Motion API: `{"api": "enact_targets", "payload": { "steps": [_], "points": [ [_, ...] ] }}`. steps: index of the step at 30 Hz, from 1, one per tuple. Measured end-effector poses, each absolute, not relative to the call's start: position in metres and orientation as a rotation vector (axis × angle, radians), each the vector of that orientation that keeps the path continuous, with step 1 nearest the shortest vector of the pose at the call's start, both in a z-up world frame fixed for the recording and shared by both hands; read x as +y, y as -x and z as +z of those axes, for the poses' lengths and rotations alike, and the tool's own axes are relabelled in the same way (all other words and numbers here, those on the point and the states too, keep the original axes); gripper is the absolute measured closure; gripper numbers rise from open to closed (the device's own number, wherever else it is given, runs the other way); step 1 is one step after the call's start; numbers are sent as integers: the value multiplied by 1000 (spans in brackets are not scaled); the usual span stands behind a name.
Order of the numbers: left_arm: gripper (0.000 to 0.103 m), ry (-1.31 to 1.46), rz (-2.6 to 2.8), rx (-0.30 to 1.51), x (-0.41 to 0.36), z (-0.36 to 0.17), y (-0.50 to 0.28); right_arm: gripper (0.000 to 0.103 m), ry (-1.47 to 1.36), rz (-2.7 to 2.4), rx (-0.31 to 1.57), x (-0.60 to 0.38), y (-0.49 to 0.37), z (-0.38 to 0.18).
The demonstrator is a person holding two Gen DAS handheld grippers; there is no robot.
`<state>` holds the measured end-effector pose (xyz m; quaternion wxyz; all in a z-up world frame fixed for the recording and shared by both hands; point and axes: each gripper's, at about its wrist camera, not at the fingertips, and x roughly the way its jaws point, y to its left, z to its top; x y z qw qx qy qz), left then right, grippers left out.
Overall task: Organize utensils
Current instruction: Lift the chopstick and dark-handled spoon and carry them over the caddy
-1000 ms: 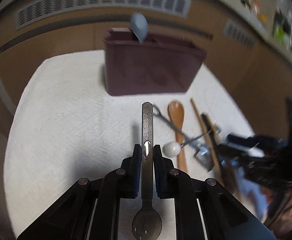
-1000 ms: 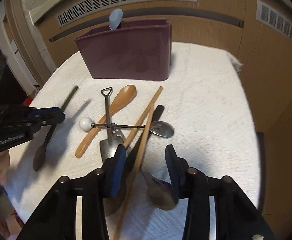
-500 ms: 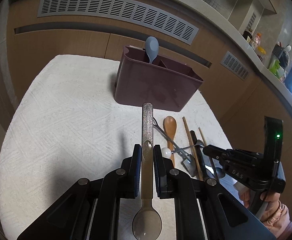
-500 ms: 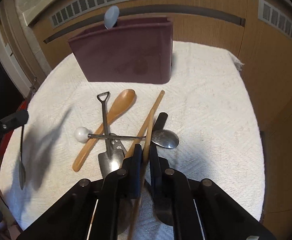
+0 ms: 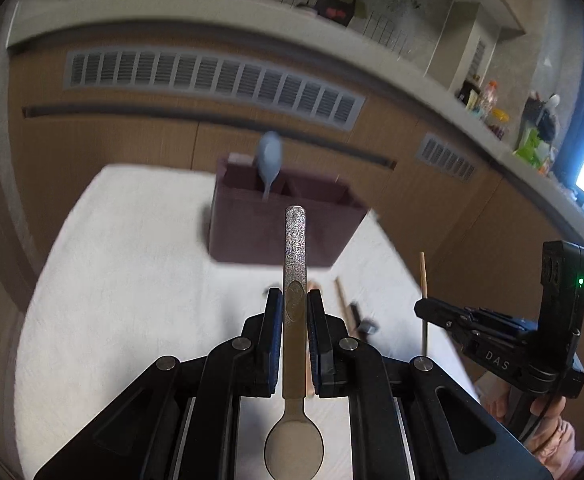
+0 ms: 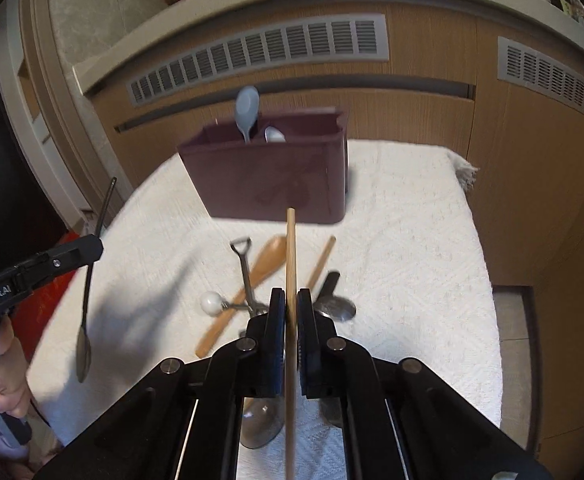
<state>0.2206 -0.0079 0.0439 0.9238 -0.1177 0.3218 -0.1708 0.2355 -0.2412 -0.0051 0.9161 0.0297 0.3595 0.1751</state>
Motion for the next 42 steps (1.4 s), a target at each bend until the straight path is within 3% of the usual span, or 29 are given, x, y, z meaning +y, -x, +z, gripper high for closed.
{"api": "enact_targets", "payload": {
  "steps": [6, 13, 19, 26, 28, 30, 32, 34, 37, 40, 42],
  "points": [
    [91, 152, -372, 328, -25, 143, -239, 98, -71, 360, 453, -239, -243, 100],
    [91, 143, -345, 151, -30, 188, -292, 98, -20, 351, 228, -222, -277, 188],
    [91, 140, -268, 129, -30, 171, -343, 99, 37, 321, 242, -210, -314, 191],
    [91, 154, -253, 262, -27, 118, -372, 98, 102, 369, 461, -217, -340, 137],
    [91, 150, -246, 274, -25, 106, -371, 86, 118, 399, 566, -219, -342, 109],
    [91, 155, -244, 289, -22, 98, -369, 54, 135, 416, 645, -216, -342, 77],
    [91, 162, -248, 300, -20, 93, -363, 47, 147, 405, 704, -211, -343, 48],
    [91, 164, -248, 306, -17, 90, -359, 48, 159, 397, 774, -206, -348, 23],
    [91, 174, -250, 309, -12, 89, -353, 59, 142, 374, 861, -205, -357, -9],
    [91, 177, -248, 318, -10, 88, -348, 78, 112, 362, 917, -210, -365, -28],
    [91, 183, -244, 323, -8, 88, -347, 98, 88, 378, 940, -212, -366, -32]
  ]
}}
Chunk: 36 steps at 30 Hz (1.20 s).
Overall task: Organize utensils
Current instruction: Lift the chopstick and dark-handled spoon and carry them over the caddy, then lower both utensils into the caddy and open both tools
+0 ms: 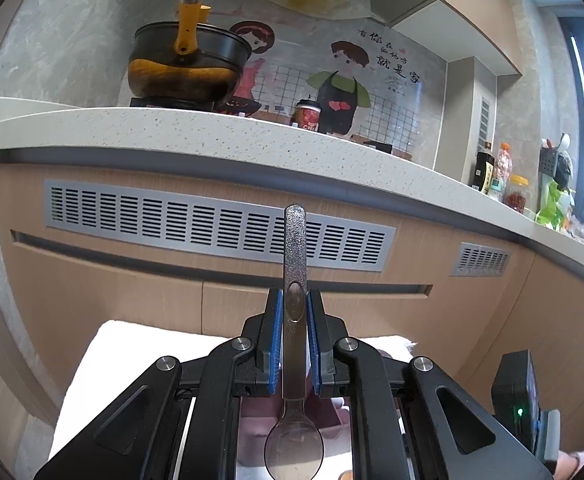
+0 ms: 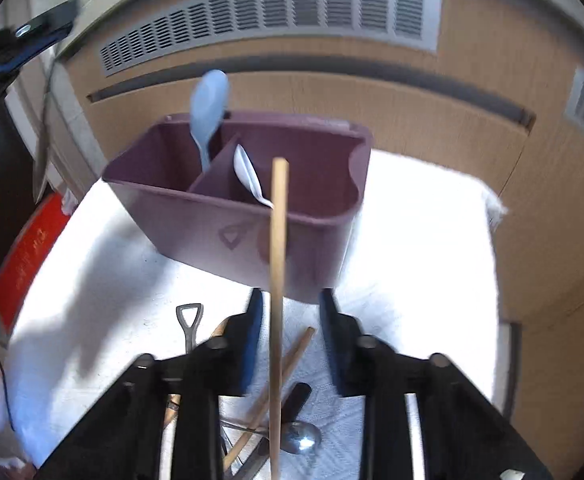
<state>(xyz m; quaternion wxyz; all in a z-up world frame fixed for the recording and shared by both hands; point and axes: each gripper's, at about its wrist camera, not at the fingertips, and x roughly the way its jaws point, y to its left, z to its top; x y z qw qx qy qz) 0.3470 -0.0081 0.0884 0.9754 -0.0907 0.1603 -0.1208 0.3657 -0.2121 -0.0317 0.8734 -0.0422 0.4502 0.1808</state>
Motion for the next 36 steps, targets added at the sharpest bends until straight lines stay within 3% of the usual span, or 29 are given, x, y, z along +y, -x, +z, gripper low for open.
{"api": "enact_targets", "payload": {
  "steps": [3, 10, 15, 22, 36],
  "points": [
    [91, 203, -251, 314, -7, 93, -344, 98, 90, 379, 850, -215, -354, -7],
    [91, 214, -287, 209, -17, 136, -350, 98, 15, 399, 484, -226, -339, 117],
    [91, 236, -303, 166, -22, 148, -363, 98, 3, 387, 329, -219, -344, 154],
    [91, 238, -281, 173, -26, 124, -383, 98, -11, 375, 309, -209, -372, 142],
    [90, 197, -246, 343, -30, 37, -411, 98, 36, 356, 432, -199, -417, 45]
  ]
}}
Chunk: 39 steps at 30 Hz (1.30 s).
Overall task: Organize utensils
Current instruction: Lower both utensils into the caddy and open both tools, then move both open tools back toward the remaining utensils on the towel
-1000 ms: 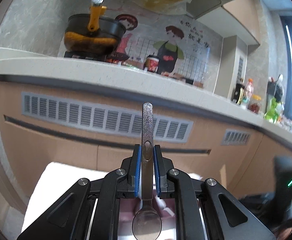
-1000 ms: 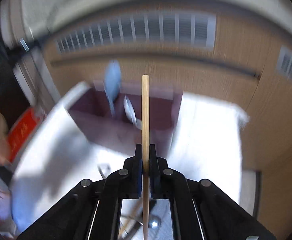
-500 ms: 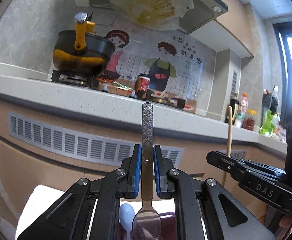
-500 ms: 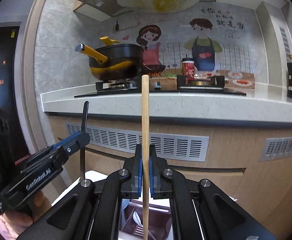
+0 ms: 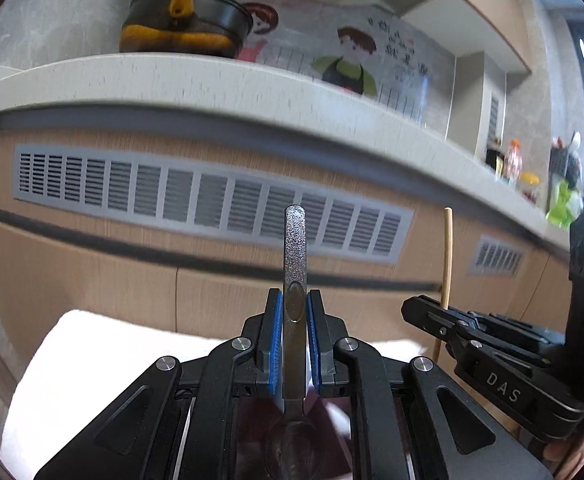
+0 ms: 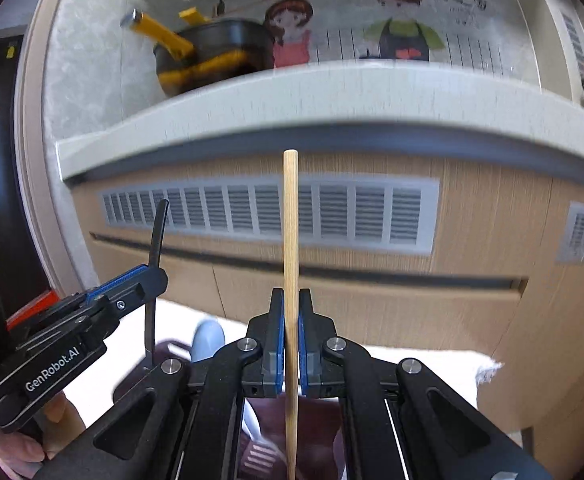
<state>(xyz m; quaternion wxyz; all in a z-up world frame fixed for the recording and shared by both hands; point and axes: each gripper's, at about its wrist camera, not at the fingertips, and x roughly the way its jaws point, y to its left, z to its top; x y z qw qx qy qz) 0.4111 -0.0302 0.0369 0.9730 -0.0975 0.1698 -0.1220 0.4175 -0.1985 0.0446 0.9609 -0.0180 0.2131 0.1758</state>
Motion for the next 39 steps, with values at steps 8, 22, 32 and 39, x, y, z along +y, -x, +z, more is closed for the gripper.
{"api": "enact_targets", "payload": {
  "steps": [8, 22, 32, 39],
  "points": [
    [88, 237, -263, 448, -20, 22, -396, 54, 67, 358, 531, -202, -399, 18],
    [51, 159, -210, 753, -2, -13, -302, 1, 189, 186, 624, -232, -315, -2],
    [41, 132, -213, 857, 9, -45, -257, 1, 322, 150, 757, -212, -291, -43],
    [41, 169, -156, 879, 25, -51, -261, 27, 323, 383, 867, -178, -288, -62]
  ]
}}
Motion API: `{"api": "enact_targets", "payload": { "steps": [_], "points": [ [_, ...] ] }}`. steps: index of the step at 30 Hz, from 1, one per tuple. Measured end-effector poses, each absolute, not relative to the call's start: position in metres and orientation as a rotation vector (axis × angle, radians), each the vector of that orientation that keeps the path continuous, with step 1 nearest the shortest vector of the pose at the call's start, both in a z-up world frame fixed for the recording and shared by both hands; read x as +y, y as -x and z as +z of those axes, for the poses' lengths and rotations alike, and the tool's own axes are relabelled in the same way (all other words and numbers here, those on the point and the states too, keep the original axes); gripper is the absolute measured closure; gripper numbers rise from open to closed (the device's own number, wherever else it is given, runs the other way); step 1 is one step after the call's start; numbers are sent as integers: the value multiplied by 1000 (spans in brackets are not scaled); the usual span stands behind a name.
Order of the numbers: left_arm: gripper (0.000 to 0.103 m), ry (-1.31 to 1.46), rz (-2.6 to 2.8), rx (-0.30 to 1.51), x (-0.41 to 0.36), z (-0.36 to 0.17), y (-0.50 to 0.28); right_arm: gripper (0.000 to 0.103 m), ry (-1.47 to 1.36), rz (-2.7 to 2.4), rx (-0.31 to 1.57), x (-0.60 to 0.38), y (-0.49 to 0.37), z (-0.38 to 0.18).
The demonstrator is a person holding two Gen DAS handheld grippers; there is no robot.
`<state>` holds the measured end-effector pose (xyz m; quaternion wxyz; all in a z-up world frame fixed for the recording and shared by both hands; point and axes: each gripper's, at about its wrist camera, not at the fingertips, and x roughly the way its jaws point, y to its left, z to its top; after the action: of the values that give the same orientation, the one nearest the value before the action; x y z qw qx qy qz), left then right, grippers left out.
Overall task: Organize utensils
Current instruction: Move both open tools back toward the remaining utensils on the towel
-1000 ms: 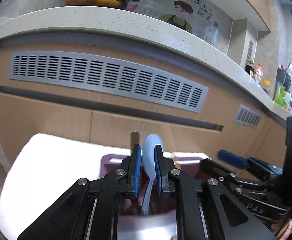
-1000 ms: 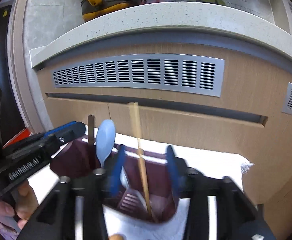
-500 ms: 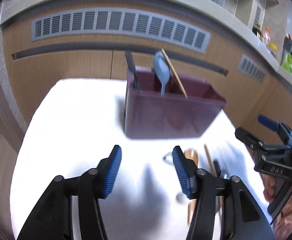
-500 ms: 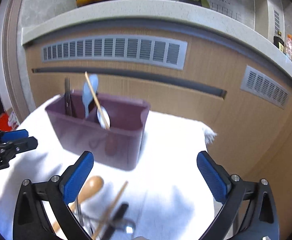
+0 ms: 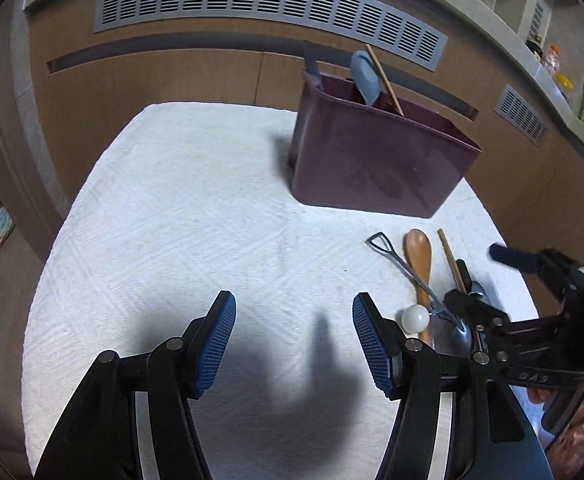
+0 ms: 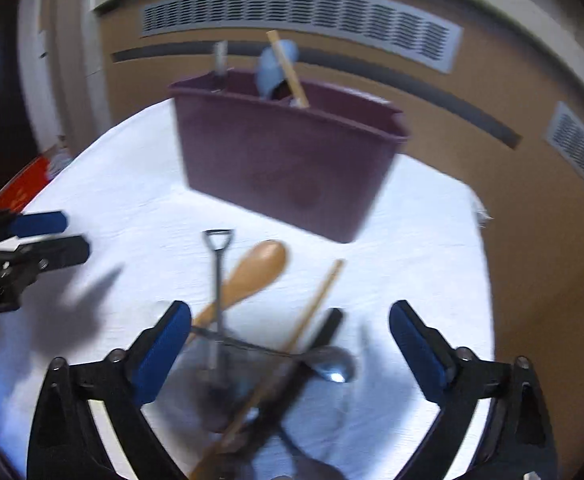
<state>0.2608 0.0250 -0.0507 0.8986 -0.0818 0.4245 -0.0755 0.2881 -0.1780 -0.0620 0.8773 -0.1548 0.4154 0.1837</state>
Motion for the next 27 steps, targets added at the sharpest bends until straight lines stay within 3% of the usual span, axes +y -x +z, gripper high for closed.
{"api": "enact_targets", "payload": {
  "steps": [3, 8, 11, 15, 23, 27],
  "points": [
    [41, 176, -153, 882, 30, -53, -261, 59, 300, 443, 949, -167, -299, -73],
    [41, 185, -158, 897, 33, -58, -261, 76, 169, 494, 1054, -168, -319, -82],
    [41, 195, -168, 907, 32, -60, -262, 79, 137, 504, 1075, -168, -319, -84],
    [41, 192, -189, 918, 26, -59, -262, 100, 87, 512, 1089, -179, -309, -79],
    [41, 132, -282, 954, -14, -54, -267, 101, 50, 299, 972, -230, -296, -60],
    [41, 117, -355, 982, -39, -52, -270, 95, 72, 289, 964, -240, -290, -65]
  ]
}}
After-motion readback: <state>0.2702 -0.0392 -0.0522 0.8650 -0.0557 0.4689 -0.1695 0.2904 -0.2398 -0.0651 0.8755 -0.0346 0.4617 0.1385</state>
